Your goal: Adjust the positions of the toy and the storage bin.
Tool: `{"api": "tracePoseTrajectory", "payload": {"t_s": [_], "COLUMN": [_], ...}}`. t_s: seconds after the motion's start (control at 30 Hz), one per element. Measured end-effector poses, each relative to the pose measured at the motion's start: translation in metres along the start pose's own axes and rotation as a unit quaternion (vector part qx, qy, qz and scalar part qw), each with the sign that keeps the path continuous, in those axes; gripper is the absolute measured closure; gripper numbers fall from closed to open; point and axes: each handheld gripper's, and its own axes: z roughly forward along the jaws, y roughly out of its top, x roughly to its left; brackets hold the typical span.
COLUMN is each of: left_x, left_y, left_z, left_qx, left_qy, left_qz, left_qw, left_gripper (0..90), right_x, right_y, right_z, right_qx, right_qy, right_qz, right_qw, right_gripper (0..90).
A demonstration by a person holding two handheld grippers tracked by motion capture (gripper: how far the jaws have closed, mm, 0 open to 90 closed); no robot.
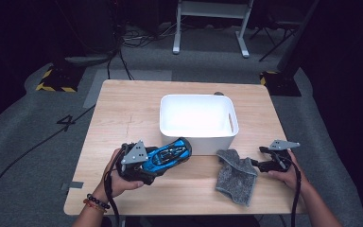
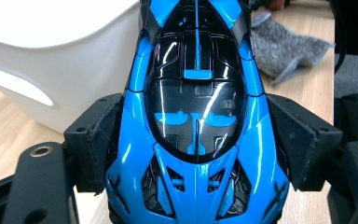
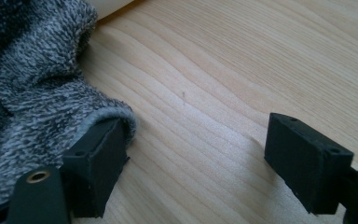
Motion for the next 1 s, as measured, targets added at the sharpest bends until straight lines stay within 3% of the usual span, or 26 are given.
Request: {"api": "tracePoseTrajectory", "payload": {"t_s": [0.37, 0.63, 1.0], "left_x": [0.001, 0.013, 0.032], "left_y": [0.019, 0.037, 0.055], "left_z": [-0.01, -0.017, -0.008], "left_qx": [-0.013, -0.029, -0.035], "left_qy": [0.015, 0.025, 0.023], "left_qz": [0.001, 0.006, -0.002], "left_qw": [0.9998, 0.9992, 0.9991], "left_gripper": [24.2, 24.3, 24.2], "right_x": [-0.001, -0.001, -0.001], "right_y": [0.001, 0.001, 0.001], "right_z": [0.001, 0.001, 0.001], "right_qx": [0.0, 0.0, 0.0], "right_qy": [0.0, 0.0, 0.0], "right_qz": [0.0, 0.0, 0.0], "right_qw": [1.0, 1.0, 1.0], "right_gripper": [20.4, 20.5, 20.4]}}
